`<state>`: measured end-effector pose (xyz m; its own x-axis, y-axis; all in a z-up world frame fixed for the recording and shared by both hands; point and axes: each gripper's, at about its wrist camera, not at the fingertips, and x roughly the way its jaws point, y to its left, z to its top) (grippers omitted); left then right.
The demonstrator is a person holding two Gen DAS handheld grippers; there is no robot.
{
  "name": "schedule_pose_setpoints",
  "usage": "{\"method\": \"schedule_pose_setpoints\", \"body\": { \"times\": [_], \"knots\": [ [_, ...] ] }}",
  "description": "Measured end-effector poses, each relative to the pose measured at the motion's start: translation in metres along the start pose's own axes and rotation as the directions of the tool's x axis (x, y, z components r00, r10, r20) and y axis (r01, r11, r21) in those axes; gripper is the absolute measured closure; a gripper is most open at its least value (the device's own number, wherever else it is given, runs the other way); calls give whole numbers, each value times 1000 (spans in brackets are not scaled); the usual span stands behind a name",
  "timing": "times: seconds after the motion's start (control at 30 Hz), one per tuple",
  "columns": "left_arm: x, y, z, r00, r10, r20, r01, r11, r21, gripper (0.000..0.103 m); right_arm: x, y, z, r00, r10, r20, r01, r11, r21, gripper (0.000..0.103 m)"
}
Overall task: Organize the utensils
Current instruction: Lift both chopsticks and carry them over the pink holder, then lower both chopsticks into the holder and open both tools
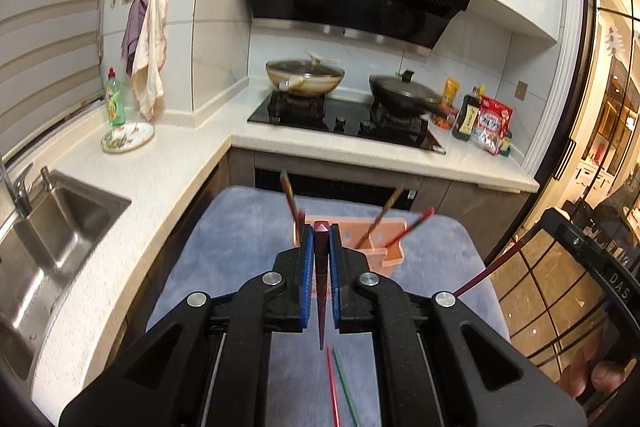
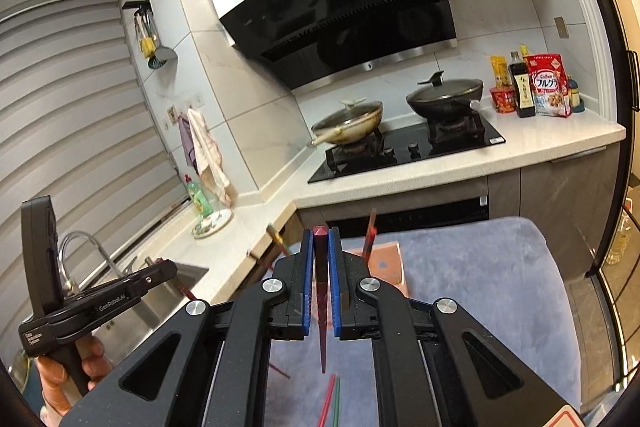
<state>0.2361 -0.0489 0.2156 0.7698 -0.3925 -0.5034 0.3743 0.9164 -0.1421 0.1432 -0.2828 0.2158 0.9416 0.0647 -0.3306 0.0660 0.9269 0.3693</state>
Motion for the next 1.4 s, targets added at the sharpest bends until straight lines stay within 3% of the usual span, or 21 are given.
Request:
{"method": "schedule_pose_setpoints", "body": {
  "times": [0.27, 0.5, 0.83, 1.3, 1.33, 1.4],
  "knots": [
    [22, -13, 59, 991, 10, 137, -12, 1000, 13, 96, 43, 3, 50, 998, -15, 63, 15, 1000, 2, 96],
    [51, -21, 79, 985, 22, 170, -28, 999, 34, 96, 80, -1, 67, 996, -42, 78, 43, 999, -6, 96],
    [96, -19, 68, 989, 23, 147, -31, 998, 47, 96, 126, -14, 57, 997, -70, 24, 70, 997, -11, 96],
    [144, -12, 35, 999, 26, 38, -28, 999, 41, 95, 169, -29, 15, 992, -99, -83, 98, 995, -13, 96],
    [144, -12, 34, 999, 30, 40, -32, 999, 41, 94, 170, -28, 15, 991, -98, -86, 97, 995, -13, 96],
    [142, -13, 33, 998, 42, 44, -44, 998, 43, 82, 170, -28, 14, 991, -101, -83, 101, 995, -9, 91]
  ]
}}
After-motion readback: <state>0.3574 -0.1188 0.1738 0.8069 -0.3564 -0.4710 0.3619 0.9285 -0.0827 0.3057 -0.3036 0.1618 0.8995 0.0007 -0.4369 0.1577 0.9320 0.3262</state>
